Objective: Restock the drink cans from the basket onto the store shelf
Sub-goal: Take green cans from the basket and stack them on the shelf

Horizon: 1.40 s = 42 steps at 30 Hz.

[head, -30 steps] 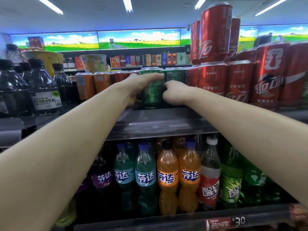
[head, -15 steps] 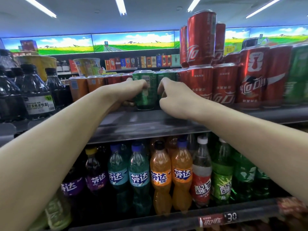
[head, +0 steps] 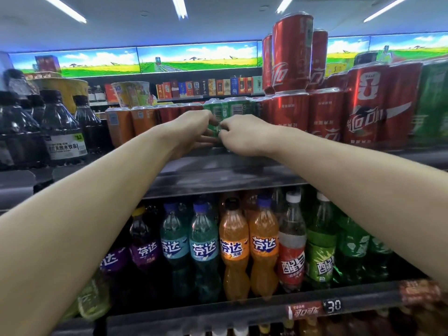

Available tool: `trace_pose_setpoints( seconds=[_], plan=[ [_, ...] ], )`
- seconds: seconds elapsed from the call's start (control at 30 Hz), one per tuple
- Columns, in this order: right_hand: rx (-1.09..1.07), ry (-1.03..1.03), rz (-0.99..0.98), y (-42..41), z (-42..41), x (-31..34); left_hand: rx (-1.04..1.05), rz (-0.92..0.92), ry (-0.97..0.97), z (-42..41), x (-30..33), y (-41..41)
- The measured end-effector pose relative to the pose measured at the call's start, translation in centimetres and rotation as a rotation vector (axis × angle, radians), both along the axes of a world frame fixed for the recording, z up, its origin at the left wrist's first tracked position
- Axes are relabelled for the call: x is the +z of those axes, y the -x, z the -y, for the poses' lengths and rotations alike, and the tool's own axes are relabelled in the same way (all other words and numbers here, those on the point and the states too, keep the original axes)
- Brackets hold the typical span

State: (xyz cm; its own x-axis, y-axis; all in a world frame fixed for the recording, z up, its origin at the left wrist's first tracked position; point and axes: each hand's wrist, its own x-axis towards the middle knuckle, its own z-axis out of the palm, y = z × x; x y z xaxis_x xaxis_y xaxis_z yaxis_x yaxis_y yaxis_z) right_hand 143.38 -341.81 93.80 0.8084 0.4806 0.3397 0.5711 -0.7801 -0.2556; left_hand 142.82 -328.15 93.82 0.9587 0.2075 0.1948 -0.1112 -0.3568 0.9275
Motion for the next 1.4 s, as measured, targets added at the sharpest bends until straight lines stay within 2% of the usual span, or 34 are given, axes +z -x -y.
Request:
trace_pose_setpoints(
  seconds=[0.1,0.23,0.43,0.57,0.67,0.8,0.9,1.0,1.07,1.13,1.2,1.33,1.4],
  plan=[
    [-0.022,-0.057,-0.055,0.4,-0.4,0.2,0.081,0.031,-0.069,-0.5,0.1,-0.5],
    [-0.073,-0.03,0.034,-0.2,-0.3,-0.5,0.026,-0.074,-0.014,-1.1,-0.1,-1.3],
    [-0.153,-0.094,0.059,-0.9,-0.1,-1.0,-0.012,-0.092,0.062,-0.4,-0.4,-1.5],
    [-0.139,-0.091,0.036,-1.3,0.0,-1.0,0.02,-0.089,0.021,-0.5,-0.4,-1.8],
    [-0.14,-0.104,0.074,-1.1,0.2,-1.1,0.077,-0.058,-0.106,-0.7,-0.3,-2.0],
    [-0.02,-0.257,0.273,0.1,0.4,-1.2,0.097,0.082,-0.284,-0.5,0.7,0.7],
    [0.152,-0.469,0.364,2.0,0.6,-1.2,0.133,0.3,-0.256,-0.3,0.5,4.3],
    [0.262,-0.605,0.416,5.1,1.3,-3.3,0.208,0.539,-0.275,0.0,-2.8,9.2],
    [0.356,-0.641,0.412,7.3,1.7,-6.5,0.245,0.611,-0.327,0.5,-6.6,12.1],
    [0.45,-0.647,0.289,9.2,2.0,-10.8,0.235,0.551,-0.281,1.0,-11.4,14.0],
    [0.502,-0.612,0.044,10.4,2.4,-15.4,0.218,0.382,-0.22,1.4,-16.9,15.0],
    [0.415,-0.5,-0.45,10.6,2.6,-26.1,0.261,-0.045,-0.174,1.6,-28.4,16.2],
    [0.348,-0.412,-0.583,10.4,2.5,-32.0,0.28,-0.23,-0.149,1.3,-34.4,17.3]
  ],
)
